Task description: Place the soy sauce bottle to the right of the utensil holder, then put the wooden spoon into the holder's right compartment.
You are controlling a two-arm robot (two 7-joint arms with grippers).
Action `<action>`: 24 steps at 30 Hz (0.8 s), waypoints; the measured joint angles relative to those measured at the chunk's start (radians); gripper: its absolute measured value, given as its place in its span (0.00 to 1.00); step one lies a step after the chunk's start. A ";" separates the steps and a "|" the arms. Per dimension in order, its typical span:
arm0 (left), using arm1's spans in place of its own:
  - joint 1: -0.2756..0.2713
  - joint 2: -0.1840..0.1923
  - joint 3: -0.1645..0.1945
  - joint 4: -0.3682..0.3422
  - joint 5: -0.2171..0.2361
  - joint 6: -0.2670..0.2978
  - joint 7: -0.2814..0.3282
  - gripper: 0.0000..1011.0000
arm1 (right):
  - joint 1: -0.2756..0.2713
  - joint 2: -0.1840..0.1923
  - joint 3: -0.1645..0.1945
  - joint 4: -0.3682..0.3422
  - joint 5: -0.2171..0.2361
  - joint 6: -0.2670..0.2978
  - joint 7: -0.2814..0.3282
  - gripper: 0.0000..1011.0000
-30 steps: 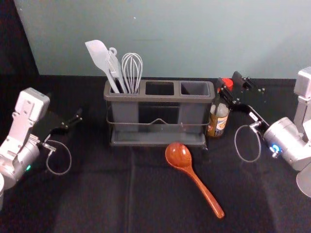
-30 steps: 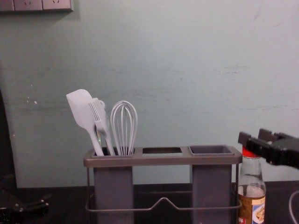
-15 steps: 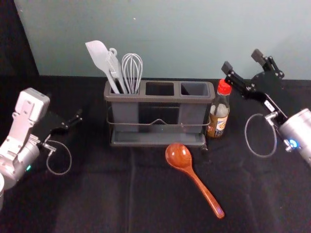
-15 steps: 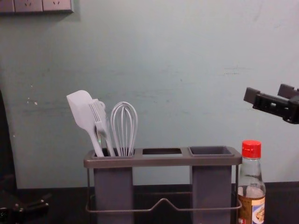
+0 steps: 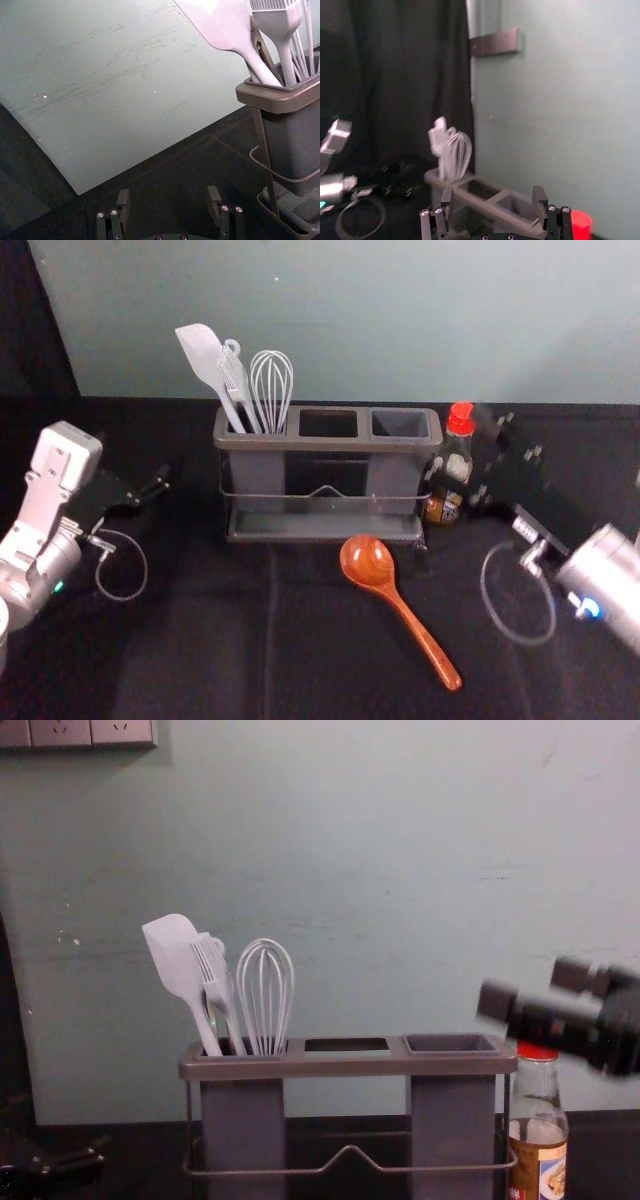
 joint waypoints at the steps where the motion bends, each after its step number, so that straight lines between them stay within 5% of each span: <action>1: 0.000 0.000 0.000 0.000 0.000 0.000 0.000 0.99 | -0.014 0.007 -0.012 -0.005 -0.006 0.003 0.003 0.99; 14: 0.000 0.000 0.000 0.000 0.000 0.000 0.000 0.99 | -0.059 0.026 -0.094 0.033 -0.082 0.089 -0.026 0.99; 24: 0.000 0.000 0.000 0.000 0.000 0.000 0.000 0.99 | -0.049 0.018 -0.109 0.070 -0.107 0.101 -0.037 0.99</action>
